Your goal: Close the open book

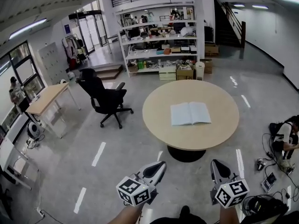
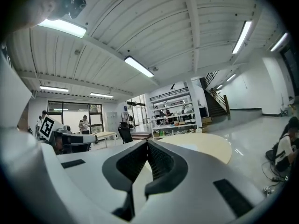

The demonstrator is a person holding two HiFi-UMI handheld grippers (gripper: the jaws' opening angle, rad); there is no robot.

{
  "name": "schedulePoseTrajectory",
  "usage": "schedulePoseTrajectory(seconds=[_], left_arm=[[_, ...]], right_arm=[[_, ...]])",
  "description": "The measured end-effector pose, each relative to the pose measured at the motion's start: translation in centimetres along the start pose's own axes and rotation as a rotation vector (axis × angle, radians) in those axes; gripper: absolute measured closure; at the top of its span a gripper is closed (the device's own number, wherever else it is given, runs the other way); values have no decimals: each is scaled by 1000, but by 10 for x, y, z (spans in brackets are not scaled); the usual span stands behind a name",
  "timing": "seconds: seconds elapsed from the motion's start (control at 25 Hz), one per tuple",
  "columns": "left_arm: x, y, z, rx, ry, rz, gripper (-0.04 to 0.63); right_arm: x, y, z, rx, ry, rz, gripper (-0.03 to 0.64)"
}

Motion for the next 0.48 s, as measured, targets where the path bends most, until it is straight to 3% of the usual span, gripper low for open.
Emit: schedulePoseTrajectory(seconds=[0.48], left_arm=[[50, -29, -116, -8, -85, -12, 609]], right_arm=[[-101, -37, -105, -2, -88, 14, 620]])
Point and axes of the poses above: the fingertips, and each gripper's own axes: z backward along the fingers, x to its left, y out of its underside, the point moved 6 cm from there along z, backward along the fingers
